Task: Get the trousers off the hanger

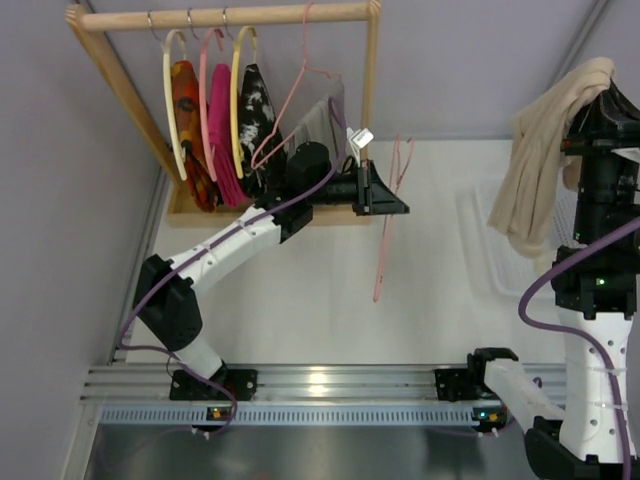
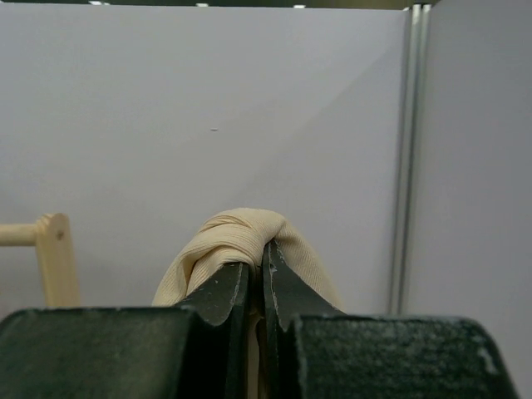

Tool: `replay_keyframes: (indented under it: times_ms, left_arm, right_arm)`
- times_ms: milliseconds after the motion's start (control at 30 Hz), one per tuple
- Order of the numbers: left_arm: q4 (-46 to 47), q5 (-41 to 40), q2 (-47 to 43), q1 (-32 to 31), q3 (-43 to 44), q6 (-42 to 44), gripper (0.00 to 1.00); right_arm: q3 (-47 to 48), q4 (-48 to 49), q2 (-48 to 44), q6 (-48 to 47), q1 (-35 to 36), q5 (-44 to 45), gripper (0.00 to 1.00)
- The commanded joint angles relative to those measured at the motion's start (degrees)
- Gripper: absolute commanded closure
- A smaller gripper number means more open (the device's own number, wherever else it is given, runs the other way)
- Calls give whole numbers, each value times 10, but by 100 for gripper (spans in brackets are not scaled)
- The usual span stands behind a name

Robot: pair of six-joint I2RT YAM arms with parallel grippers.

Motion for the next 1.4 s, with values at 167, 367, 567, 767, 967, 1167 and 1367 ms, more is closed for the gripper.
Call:
replay_keyframes:
  times_ms: [167,367,567,767,967,1167,1367]
  left_arm:
    - [37,6,-47,1,-7,17,100]
    - [36,11,-66,1,-6,22,100]
    - [33,11,-83,0,-8,32,100]
    - [31,11,-88,0,-11,37,100]
    - [25,13,-87,0,-9,46,100]
    - [10,12,-94,0,-7,63,100]
    - [-3,12,-93,0,-5,71,100]
  right_arm:
    - [-7,58,20,-115,-47,109,100]
    - [-80,76,39,-51,-181,50,100]
    - [-87,75,56,-6,-279,-15,100]
    - [-121,79,52,-17,-309,-33,100]
    - [-215,107,56,-44,-320,-47,100]
    - [-291,130,89,-41,-326,-74,100]
    - [-319,129,166,-24,-324,-90,100]
